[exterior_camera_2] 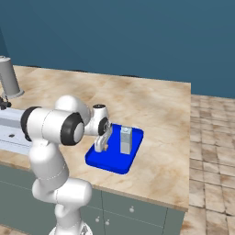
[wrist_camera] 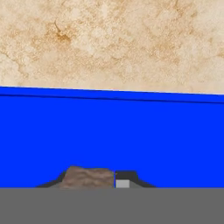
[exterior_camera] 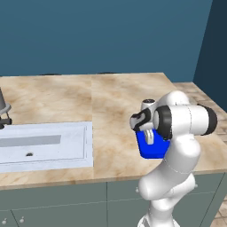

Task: Take out the milk from the fridge and place it on the tray on the counter. Then take the sugar cube near the tray and place it in the tray.

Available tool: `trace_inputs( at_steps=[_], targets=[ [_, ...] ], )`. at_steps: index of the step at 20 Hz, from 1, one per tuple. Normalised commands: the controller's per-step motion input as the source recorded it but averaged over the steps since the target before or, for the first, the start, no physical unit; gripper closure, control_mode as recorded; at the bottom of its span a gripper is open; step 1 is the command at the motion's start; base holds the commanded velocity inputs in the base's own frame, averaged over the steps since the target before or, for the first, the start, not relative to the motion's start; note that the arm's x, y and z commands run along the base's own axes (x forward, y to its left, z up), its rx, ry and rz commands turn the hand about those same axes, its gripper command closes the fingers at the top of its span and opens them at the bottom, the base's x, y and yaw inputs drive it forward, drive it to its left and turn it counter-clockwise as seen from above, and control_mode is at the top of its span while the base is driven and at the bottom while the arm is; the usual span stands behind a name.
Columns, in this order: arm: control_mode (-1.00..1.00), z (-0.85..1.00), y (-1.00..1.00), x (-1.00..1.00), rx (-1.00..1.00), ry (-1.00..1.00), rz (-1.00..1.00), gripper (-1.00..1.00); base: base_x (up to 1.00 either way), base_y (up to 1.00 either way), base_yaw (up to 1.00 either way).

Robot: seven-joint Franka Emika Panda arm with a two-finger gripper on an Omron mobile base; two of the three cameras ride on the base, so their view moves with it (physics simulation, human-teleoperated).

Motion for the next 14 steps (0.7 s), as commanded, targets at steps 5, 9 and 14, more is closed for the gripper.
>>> trace_inputs(
  at_steps=[5, 9, 14],
  targets=[
    [-1.0, -0.09, 0.04, 0.0, -0.01, 0.0, 0.0, -1.0, 0.0, 0.0, 0.0],
    [-1.0, 0.17, 0.0, -0.05, 0.02, 0.0, 0.0, -1.0, 0.0, 0.0, 0.0],
    [-1.0, 0.32, 0.0, -0.02, 0.02, 0.0, 0.0, -1.0, 0.0, 0.0, 0.0]
  ],
)
